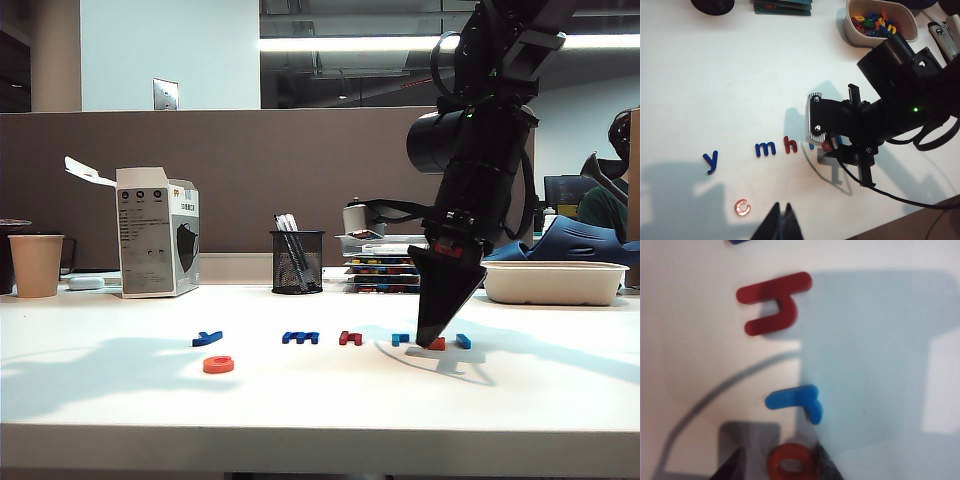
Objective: Select the appropriate letters from the row of letter magnets placed on the table to arrange into the word "car".
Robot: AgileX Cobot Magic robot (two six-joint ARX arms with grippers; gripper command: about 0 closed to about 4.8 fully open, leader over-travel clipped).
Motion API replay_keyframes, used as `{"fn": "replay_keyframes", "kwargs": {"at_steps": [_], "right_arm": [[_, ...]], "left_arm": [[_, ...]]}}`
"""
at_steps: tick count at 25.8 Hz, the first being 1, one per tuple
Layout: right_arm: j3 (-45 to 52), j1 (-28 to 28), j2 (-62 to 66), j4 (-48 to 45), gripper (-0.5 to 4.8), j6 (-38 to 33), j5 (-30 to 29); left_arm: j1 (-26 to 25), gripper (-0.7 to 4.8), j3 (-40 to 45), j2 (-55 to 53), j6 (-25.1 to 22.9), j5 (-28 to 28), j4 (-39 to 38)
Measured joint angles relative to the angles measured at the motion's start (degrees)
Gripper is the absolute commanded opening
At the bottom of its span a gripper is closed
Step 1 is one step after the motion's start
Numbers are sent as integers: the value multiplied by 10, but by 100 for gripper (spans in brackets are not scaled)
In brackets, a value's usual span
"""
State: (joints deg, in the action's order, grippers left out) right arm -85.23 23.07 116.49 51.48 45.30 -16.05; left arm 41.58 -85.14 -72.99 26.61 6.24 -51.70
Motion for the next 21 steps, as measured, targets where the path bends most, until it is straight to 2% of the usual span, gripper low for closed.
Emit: {"fn": "replay_keyframes", "kwargs": {"at_steps": [21], "right_arm": [[-1,-1,0,5,184,33,16]], "left_arm": [[0,-6,0,0,0,0,0]]}}
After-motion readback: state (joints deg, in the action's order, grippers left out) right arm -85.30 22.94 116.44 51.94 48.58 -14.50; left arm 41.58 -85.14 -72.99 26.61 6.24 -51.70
